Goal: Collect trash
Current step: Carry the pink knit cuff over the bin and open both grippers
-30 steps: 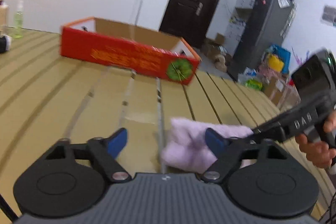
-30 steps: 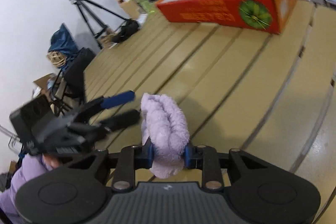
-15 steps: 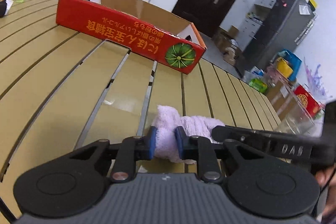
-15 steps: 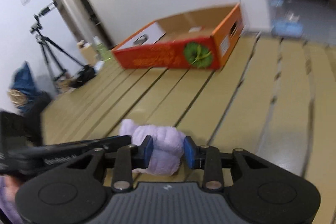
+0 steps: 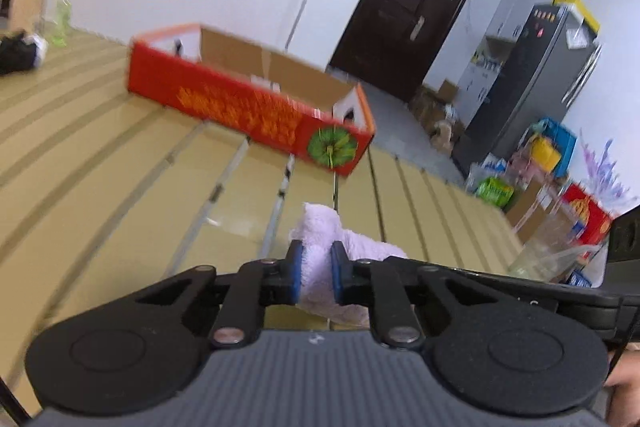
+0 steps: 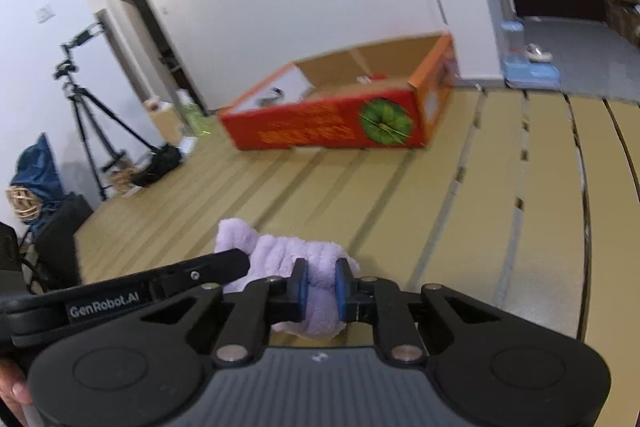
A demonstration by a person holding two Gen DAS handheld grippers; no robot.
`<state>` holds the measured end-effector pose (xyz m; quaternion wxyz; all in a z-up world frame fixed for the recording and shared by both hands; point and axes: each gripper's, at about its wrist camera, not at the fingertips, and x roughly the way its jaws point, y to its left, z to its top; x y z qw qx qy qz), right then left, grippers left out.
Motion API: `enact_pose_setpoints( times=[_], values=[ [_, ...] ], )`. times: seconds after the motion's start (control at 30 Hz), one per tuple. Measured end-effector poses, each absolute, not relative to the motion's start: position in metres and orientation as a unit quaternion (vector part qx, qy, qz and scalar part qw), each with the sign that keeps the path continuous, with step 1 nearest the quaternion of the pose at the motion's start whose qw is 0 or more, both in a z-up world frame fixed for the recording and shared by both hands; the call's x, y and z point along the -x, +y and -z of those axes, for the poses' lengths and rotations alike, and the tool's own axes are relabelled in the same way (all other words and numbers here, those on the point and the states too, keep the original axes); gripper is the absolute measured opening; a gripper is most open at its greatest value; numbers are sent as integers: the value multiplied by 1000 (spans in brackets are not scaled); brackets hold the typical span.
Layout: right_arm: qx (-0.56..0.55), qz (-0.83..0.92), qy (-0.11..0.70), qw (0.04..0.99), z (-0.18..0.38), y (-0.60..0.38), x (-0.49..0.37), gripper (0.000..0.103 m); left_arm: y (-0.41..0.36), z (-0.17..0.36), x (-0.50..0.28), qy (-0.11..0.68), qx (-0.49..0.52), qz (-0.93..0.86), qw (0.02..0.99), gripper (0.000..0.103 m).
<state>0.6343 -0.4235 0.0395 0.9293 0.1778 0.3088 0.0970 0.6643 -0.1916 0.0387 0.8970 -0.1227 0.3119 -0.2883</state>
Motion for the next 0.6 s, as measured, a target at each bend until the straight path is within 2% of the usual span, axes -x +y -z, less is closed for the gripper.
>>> enact_pose_setpoints(
  times=[0.13,0.23,0.43,0.6],
  values=[
    [-150,-159,274,936,-64,-361,-596,13,-119,-61,-601,273,141,264,914,14],
    [-103,-200,262,939,-55,-297,-559,13,-58,-55,-544,260,149,232,925,14],
    [-58,-232,314,919,5,-200,-508,13,24,6,-478,313,179,178,915,14],
    [-34,-204,367,907,53,-169,-523,13,45,58,-501,374,196,162,892,15]
  ],
)
